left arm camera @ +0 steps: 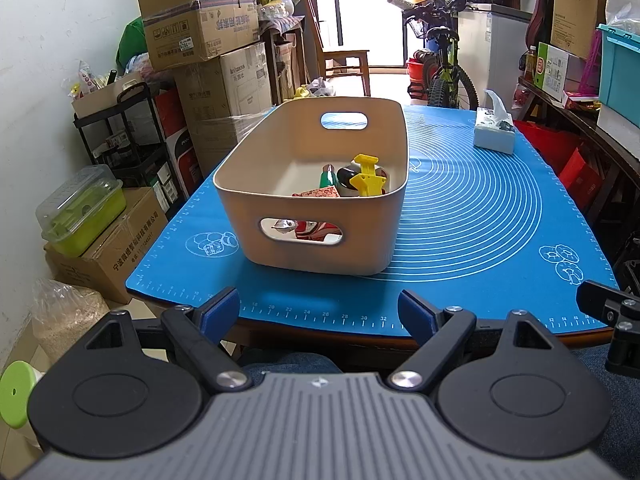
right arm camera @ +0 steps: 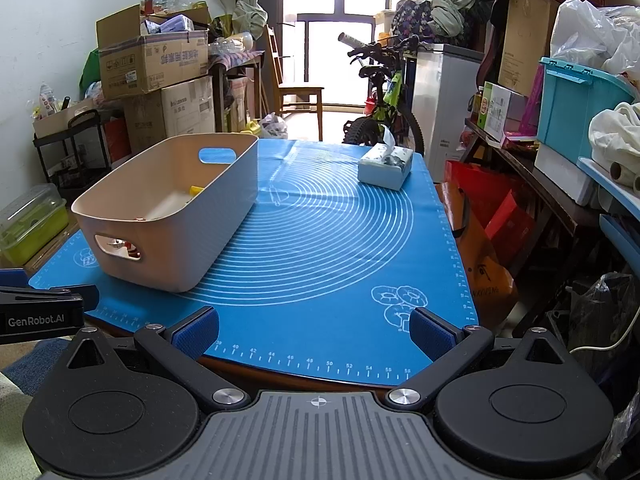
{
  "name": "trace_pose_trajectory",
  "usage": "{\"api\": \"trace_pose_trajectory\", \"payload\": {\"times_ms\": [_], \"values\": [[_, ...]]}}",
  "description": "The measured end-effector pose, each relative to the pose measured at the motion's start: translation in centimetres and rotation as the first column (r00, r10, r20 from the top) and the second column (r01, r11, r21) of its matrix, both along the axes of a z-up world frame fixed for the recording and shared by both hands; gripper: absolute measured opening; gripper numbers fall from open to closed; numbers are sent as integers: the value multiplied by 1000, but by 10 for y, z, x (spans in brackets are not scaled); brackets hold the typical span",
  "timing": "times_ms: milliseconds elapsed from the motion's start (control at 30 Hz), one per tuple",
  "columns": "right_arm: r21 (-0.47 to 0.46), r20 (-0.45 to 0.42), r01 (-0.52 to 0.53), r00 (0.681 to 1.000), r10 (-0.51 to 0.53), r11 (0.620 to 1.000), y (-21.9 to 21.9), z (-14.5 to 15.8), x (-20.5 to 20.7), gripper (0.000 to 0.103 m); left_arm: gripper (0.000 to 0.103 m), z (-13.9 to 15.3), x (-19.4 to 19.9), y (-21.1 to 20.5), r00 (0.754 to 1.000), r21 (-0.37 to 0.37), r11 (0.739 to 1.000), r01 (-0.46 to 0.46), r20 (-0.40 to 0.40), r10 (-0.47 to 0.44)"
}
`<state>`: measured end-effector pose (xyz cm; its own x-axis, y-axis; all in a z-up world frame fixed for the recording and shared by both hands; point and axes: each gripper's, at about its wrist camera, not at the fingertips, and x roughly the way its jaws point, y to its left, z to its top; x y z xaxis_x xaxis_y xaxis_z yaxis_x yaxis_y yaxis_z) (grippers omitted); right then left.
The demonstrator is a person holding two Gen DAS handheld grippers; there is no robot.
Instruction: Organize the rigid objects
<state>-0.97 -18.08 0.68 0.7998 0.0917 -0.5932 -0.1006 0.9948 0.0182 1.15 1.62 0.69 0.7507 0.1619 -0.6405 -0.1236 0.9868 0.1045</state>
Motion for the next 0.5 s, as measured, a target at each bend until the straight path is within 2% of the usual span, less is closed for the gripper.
{"api": "trace_pose_trajectory", "payload": {"times_ms": [500], "values": [[0,-1,0,1000,0,1000,-1,1,1,101,86,2,2,3,1000,3,1000,-1,2,1]]}}
